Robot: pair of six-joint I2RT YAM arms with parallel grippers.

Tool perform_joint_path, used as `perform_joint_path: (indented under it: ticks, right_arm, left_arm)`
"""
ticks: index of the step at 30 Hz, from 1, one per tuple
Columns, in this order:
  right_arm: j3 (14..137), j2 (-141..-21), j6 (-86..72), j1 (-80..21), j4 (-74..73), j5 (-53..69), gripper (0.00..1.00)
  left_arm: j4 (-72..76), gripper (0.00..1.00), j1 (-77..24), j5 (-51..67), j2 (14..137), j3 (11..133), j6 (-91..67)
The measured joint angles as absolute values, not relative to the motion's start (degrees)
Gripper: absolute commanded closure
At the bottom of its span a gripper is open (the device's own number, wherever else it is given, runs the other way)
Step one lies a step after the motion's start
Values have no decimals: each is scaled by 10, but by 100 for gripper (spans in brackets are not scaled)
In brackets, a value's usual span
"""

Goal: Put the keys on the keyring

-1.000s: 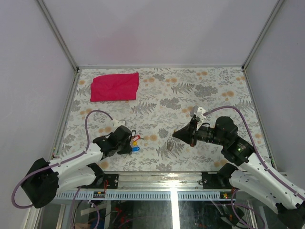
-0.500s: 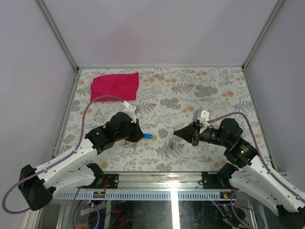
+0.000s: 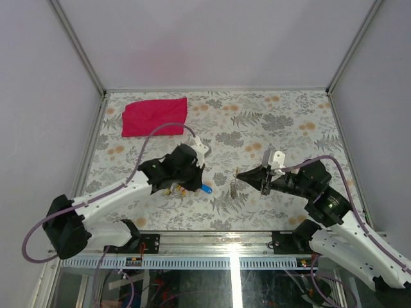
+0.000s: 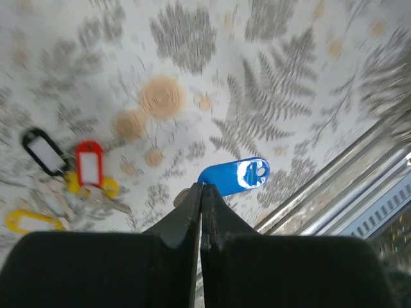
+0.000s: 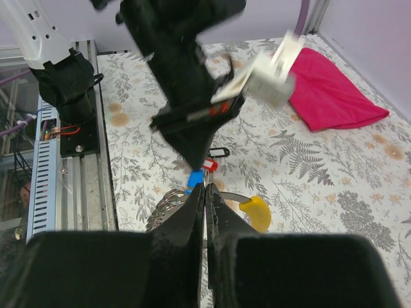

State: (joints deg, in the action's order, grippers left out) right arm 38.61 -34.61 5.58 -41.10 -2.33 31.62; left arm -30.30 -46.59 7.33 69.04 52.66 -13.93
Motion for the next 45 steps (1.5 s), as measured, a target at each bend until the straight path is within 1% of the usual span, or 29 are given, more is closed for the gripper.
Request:
perform_joint_path:
  ticks: [4,10,11,13,15,18,22,35,36,41,45]
  right_arm:
    - [386,-325,56,-411,-46,293,100]
    - [386,-291,53,-411,-73,269,100]
    - [386,-286,52,-411,-76,265,100]
    - [386,-278,49,-411,-80,261,100]
    - [386,-273,45,-411,-84,259,100]
    - [386,-272,42,-411,-85,255,100]
    - [386,-272,39,-411,-86,251,100]
    - [383,-276,33,-411,-88,250,100]
    - [383,-276,32,-411,-88,250,100]
    - [382,-280,30,-411,-88,251,100]
    - [378,-285,27,-411,-88,251,100]
  left_arm:
    - [-299,100,-508,59,742,480,-167]
    - [-275,99,-555,18,817,456,-210]
    - [-270,97,-560,13,824,455,-214]
    - [-259,86,-568,4,836,455,-221]
    - [-252,78,-574,-4,841,455,-225]
    - [-247,73,-578,-11,841,455,-230]
    - [-244,71,-581,-20,841,455,-236]
    - [-238,70,-589,-29,835,432,-260]
    - [-236,71,-589,-29,835,430,-261]
    - [-232,81,-592,-28,833,420,-269]
    - [-226,84,-592,-29,833,420,-272]
